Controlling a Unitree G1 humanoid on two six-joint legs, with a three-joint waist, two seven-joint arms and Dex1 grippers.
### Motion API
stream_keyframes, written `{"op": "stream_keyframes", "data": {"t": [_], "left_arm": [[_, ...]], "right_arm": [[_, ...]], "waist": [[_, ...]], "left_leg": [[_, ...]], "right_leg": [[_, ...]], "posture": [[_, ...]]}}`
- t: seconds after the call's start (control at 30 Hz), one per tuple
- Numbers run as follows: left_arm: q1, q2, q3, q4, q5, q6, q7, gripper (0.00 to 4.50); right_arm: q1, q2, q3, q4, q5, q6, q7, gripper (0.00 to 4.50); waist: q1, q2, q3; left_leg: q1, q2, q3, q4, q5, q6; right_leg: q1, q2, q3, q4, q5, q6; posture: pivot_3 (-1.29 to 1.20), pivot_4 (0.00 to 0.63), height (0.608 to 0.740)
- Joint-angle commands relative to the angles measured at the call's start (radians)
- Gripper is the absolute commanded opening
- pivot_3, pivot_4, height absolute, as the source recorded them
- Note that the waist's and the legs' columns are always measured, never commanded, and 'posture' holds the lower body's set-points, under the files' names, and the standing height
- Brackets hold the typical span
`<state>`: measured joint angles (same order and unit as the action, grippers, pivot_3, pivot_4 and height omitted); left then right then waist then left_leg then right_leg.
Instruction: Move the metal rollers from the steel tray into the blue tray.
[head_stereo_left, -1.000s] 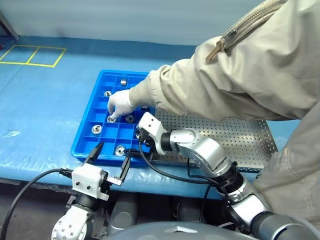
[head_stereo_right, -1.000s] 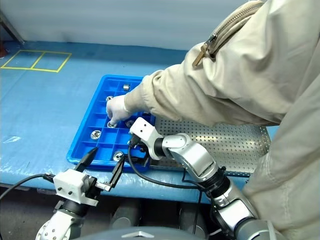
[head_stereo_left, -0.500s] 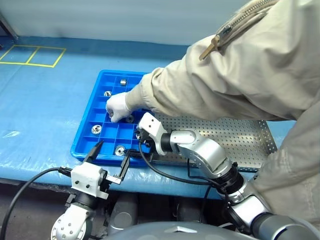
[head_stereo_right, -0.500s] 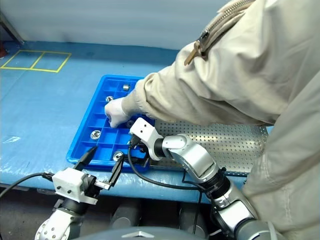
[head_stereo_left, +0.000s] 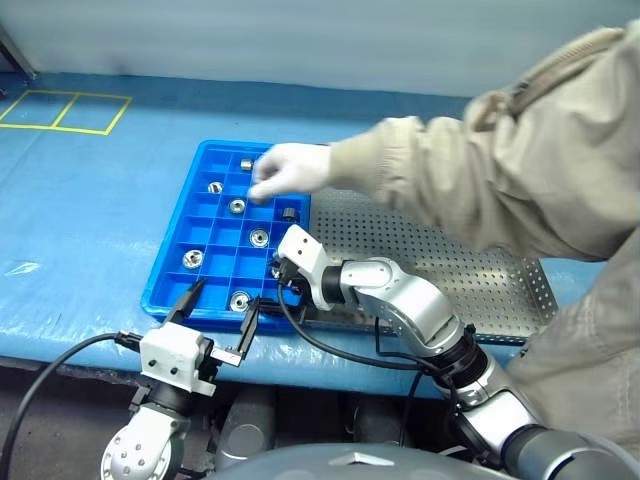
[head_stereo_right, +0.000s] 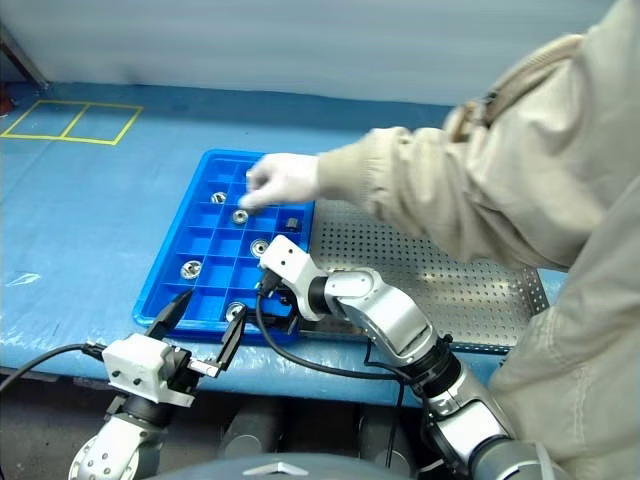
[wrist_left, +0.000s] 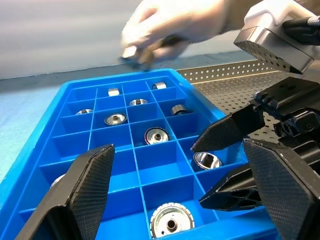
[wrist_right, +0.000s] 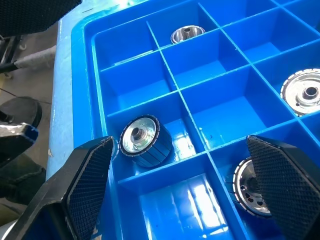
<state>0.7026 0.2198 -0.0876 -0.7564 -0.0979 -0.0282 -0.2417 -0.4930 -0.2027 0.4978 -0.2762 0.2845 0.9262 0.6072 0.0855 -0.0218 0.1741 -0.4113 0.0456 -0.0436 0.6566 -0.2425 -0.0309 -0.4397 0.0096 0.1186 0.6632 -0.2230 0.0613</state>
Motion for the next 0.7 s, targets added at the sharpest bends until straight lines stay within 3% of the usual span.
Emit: {"op": "stream_keyframes", "data": {"t": [0.03,0.7], "left_arm": [[0.014,-0.002,-0.002,-0.011,-0.003,-0.023,0.000,4.50],[0.015,0.007,0.004,-0.028,-0.009,-0.009,-0.009,4.50]], "right_arm": [[-0.006,0.002,-0.020,-0.042,0.011,-0.006,-0.001,4.49],[-0.002,-0.008,-0.003,-0.059,0.014,-0.004,0.005,4.49]], "waist": [[0.000,0.000,0.000],[-0.001,0.000,0.000]], "left_leg": [[0.000,0.000,0.000,0.000,0.000,0.000],[0.000,0.000,0.000,0.000,0.000,0.000]], "right_leg": [[0.000,0.000,0.000,0.000,0.000,0.000],[0.000,0.000,0.000,0.000,0.000,0.000]], "posture": [[0.30,0.150,0.740],[0.30,0.150,0.740]]}}
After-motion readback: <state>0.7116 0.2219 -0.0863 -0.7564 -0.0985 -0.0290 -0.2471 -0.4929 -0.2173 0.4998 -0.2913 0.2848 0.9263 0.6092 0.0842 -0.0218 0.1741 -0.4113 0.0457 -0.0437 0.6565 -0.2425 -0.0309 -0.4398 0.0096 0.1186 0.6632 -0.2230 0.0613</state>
